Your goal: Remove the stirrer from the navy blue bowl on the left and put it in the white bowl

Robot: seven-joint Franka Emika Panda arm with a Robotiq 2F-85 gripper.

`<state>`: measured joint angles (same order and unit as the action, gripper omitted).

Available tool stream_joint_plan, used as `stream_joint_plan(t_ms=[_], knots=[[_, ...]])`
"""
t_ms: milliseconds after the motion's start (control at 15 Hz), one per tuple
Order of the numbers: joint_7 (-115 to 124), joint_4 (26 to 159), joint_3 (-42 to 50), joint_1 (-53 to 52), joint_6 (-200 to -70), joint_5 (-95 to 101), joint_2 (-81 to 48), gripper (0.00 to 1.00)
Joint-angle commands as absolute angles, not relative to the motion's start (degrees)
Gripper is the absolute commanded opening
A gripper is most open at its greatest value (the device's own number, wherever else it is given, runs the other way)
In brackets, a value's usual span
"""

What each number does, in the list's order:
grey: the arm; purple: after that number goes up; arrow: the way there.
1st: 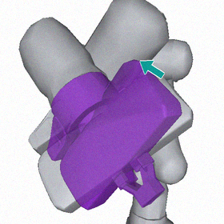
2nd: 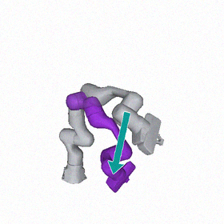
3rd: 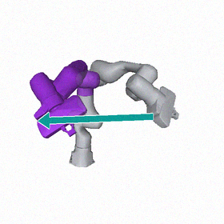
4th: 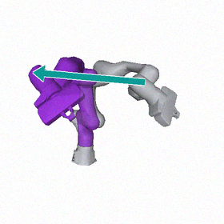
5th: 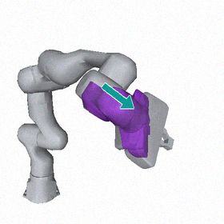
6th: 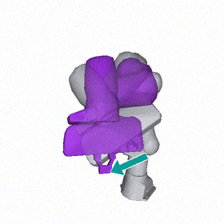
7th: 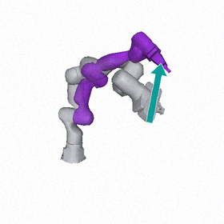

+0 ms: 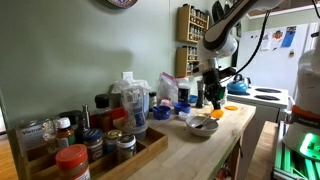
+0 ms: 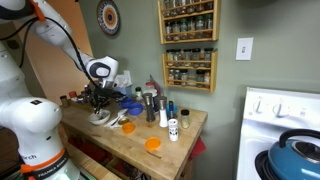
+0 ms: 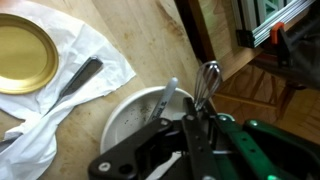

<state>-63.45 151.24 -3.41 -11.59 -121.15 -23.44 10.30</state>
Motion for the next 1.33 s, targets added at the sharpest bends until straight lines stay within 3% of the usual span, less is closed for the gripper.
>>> stream_joint_plan(t_ms=[0,867,933,1067,1267], knots=[[-57.09,149.98,-4.59,-11.05,-121.55,-21.89,9.05,0.03],[-43.03,145.24,-7.71,-11.39,-119.96,-19.53,1.76,0.03],[-42.37,144.97,-7.95,-11.38,-119.79,-19.63,1.28,0.36],[-41.05,144.47,-8.28,-11.27,-119.69,-19.91,0.60,0.42],[-41.51,144.22,-8.59,-11.16,-120.61,-20.73,1.31,0.64]])
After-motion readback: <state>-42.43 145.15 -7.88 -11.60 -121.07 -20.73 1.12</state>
